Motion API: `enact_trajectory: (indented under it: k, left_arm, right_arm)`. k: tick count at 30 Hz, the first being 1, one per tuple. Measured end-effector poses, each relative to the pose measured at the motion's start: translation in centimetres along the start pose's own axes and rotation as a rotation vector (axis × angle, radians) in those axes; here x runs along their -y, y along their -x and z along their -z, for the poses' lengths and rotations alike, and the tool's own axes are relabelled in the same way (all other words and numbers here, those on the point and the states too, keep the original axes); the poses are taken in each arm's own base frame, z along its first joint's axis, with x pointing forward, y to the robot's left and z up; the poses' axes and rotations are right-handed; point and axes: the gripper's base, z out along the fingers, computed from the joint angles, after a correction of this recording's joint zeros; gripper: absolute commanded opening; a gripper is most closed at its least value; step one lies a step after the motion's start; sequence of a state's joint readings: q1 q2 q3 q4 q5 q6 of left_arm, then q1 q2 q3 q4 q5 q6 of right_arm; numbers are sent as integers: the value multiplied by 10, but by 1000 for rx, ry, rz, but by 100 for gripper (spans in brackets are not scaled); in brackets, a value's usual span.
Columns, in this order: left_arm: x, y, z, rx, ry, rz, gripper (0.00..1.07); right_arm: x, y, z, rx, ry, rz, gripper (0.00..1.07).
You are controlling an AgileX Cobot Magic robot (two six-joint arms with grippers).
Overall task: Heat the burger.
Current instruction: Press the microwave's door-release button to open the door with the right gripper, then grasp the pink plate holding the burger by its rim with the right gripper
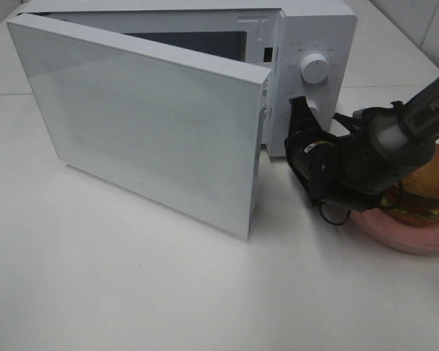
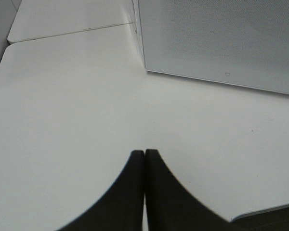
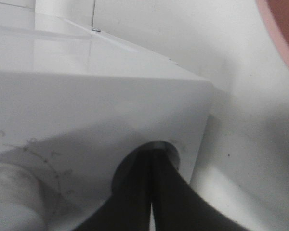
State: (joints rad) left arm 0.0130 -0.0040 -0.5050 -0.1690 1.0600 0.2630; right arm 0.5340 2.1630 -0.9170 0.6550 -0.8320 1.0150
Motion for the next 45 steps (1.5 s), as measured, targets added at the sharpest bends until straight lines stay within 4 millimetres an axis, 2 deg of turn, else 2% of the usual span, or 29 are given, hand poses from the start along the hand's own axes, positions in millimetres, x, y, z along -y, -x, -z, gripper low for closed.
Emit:
enact_trajectory:
  k: [8, 13, 18, 20, 23, 25, 26, 28, 31, 32, 33, 34, 35, 36, 38, 40, 45]
  left_arm:
    - [0, 0, 0, 0, 0, 0, 0]
    - [0, 0, 0, 0, 0, 0, 0]
    - [0, 0, 0, 0, 0, 0, 0]
    - [0, 0, 0, 0, 0, 0, 0]
    - [0, 0, 0, 0, 0, 0, 0]
    - [0, 0, 0, 0, 0, 0, 0]
    - [0, 0, 0, 0, 0, 0, 0]
    - [0, 0, 0, 0, 0, 0, 0]
    - [0, 0, 0, 0, 0, 0, 0]
    - [0, 0, 0, 0, 0, 0, 0]
    - [0, 0, 0, 0, 0, 0, 0]
    - [0, 0, 0, 0, 0, 0, 0]
    - [0, 0, 0, 0, 0, 0, 0]
    - [0, 0, 0, 0, 0, 0, 0]
    - [0, 0, 0, 0, 0, 0, 0]
    - [0, 0, 0, 0, 0, 0, 0]
    - [0, 0, 0, 0, 0, 0, 0]
  right_arm:
    - [0, 2, 4, -27, 0, 25, 0]
    - [-2, 7, 17, -73, 17, 91, 2]
    - [-8, 2, 35, -173, 108, 234, 4]
    - [-1, -3, 45, -255, 142, 359, 6]
    - [1, -5, 46, -273, 147, 390, 7]
    - [1, -14, 51, -358, 230, 603, 8]
    - [1, -14, 51, -358, 230, 603, 8]
    - [-2, -19, 54, -385, 318, 768, 9]
    - [-3, -20, 55, -389, 348, 829, 9]
    - [-3, -22, 56, -394, 390, 941, 10]
    - [-3, -22, 56, -394, 390, 941, 10]
    - [-2, -24, 57, -393, 431, 1073, 11]
    - [-2, -24, 57, -393, 431, 1073, 11]
    - [-2, -25, 58, -386, 467, 1195, 12]
    - [-2, -26, 58, -385, 480, 1241, 13]
    - [-4, -25, 61, -384, 493, 1421, 15]
    - [-12, -19, 69, -383, 480, 1567, 16]
